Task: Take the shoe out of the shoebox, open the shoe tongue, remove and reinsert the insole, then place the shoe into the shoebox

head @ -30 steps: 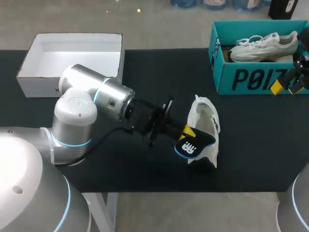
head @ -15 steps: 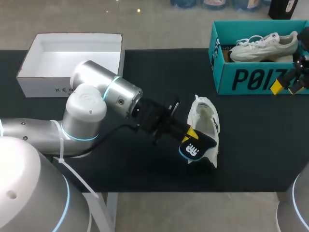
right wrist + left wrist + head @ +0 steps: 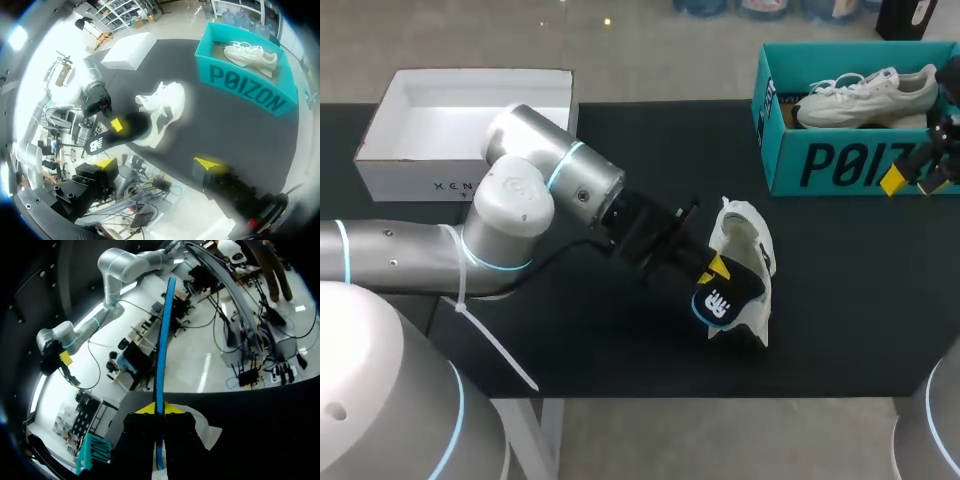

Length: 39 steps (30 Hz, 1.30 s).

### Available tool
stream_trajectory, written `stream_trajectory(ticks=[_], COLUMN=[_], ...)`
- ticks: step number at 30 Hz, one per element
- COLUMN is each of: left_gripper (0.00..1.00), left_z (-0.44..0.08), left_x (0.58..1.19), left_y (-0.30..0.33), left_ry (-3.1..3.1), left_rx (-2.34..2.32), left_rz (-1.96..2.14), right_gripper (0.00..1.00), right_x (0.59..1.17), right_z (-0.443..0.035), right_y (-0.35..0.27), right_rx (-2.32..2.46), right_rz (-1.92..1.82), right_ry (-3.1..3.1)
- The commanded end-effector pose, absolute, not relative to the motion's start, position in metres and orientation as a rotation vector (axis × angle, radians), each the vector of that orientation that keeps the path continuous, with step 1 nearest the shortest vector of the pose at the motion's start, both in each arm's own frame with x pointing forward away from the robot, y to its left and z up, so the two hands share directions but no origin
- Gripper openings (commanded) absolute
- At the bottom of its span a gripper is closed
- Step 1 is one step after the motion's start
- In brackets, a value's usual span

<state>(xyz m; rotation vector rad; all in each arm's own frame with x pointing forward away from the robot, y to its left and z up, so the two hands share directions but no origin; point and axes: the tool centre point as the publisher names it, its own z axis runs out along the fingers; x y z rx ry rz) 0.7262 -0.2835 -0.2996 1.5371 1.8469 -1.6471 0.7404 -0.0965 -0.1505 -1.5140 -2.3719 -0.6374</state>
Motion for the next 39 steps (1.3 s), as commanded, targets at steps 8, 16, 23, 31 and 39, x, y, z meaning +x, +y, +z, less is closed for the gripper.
stream_trajectory(ticks=[8, 16, 23, 31, 39], left_gripper=[0.0, 0.0, 0.0, 0.7, 0.42], left_z=[-0.318, -0.33, -0.337, -0.33, -0.312], left_x=[0.735, 0.752, 0.768, 0.763, 0.76], left_y=[-0.309, -0.31, -0.317, -0.314, -0.302], left_ry=[1.867, 1.944, 1.946, 1.954, 1.938], left_rx=[1.6, 1.581, 1.548, 1.576, 1.545], left_rz=[-1.637, -1.504, -1.358, -1.317, -1.298], right_gripper=[1.0, 1.0, 1.0, 1.0, 1.0], right_x=[0.743, 0.743, 0.743, 0.743, 0.743], right_z=[-0.151, -0.151, -0.151, -0.151, -0.151], right_y=[-0.096, -0.096, -0.096, -0.096, -0.096], right_rx=[-1.514, -1.514, -1.514, -1.514, -1.514], right_rz=[-0.631, -0.631, -0.631, -0.631, -0.631], right_ry=[-2.37, -2.37, -2.37, -2.37, -2.37])
